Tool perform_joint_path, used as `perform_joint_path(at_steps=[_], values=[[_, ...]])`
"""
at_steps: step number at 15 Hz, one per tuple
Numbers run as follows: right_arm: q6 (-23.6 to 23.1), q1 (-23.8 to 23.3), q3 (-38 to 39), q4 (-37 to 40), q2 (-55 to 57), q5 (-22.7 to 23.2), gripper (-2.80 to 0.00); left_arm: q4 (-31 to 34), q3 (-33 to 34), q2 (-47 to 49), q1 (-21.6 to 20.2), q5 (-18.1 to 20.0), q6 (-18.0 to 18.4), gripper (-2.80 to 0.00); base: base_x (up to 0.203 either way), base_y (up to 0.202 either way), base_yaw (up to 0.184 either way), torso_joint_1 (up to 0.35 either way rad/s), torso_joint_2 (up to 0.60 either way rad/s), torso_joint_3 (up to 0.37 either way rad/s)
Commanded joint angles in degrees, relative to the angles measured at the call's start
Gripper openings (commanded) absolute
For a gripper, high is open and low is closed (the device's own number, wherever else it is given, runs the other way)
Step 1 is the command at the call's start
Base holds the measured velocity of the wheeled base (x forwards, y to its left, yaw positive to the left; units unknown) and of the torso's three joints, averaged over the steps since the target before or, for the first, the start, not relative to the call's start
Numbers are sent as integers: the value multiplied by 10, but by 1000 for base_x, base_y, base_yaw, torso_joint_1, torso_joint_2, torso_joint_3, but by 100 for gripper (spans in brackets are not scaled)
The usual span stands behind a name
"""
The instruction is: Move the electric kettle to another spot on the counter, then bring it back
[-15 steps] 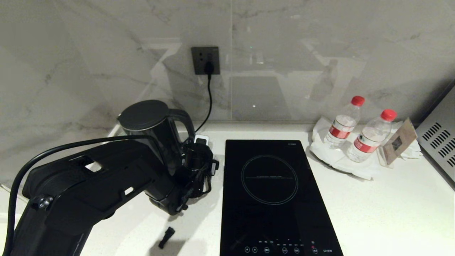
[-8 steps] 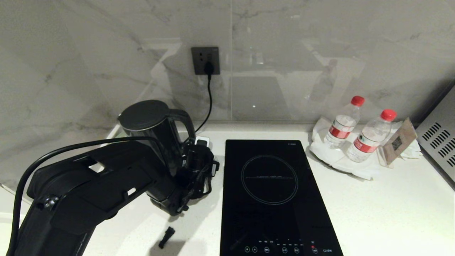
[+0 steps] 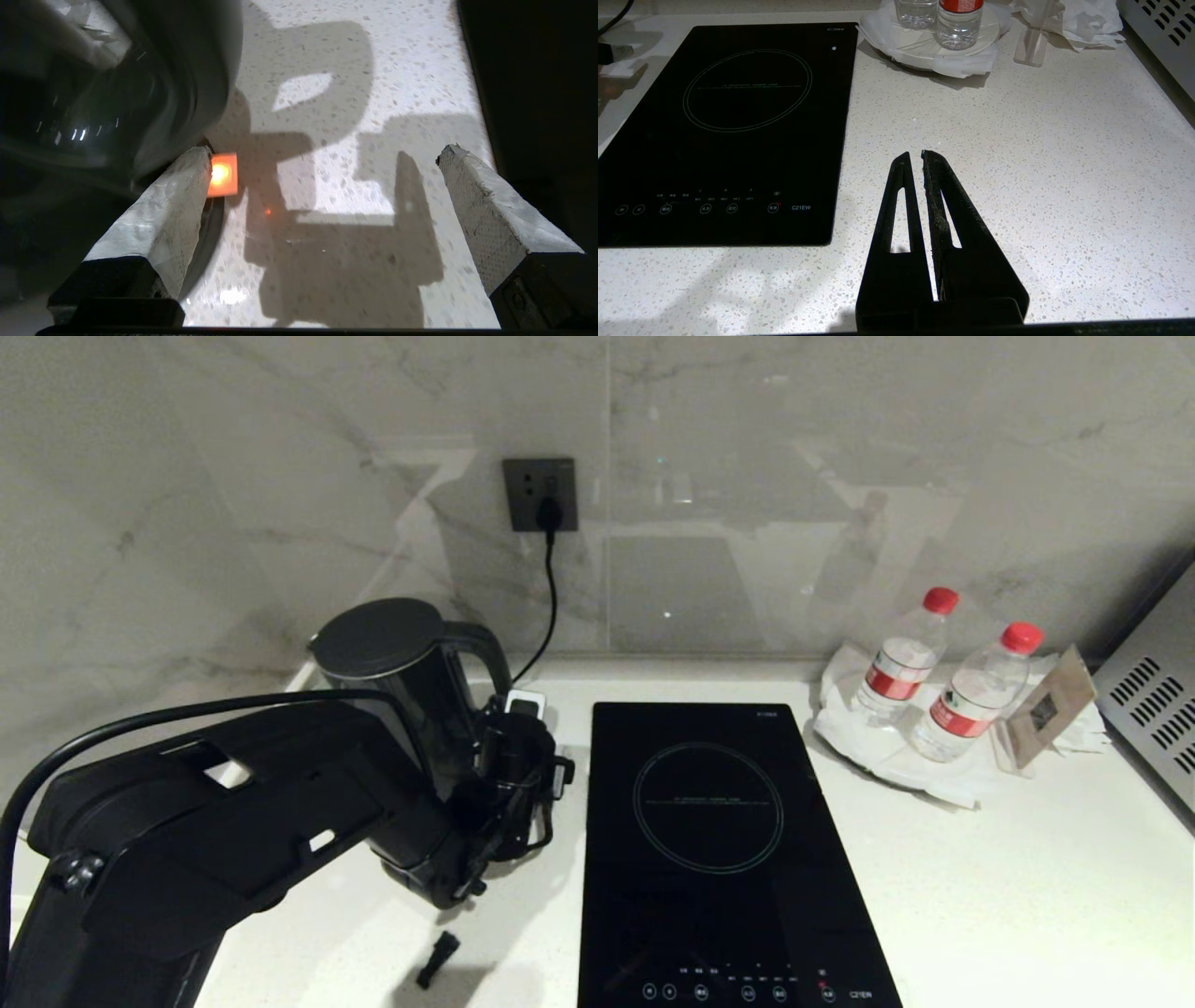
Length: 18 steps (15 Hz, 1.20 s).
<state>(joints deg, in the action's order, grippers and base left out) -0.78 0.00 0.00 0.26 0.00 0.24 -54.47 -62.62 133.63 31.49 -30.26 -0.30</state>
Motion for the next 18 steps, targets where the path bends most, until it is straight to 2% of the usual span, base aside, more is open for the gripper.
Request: perform_joint_path(at_steps=[1,7,18], values=[[0,0,0,0,0,0,-280,-42,36,-6,7,-2,1,0,0,0,0,0,0,0],[0,0,0,0,0,0,-280,-85,94,-5,17,1,-1,0,0,0,0,0,0,0],[0,0,0,0,0,0,-280,-88,82,17,28,2,-1,0,0,0,0,0,0,0]])
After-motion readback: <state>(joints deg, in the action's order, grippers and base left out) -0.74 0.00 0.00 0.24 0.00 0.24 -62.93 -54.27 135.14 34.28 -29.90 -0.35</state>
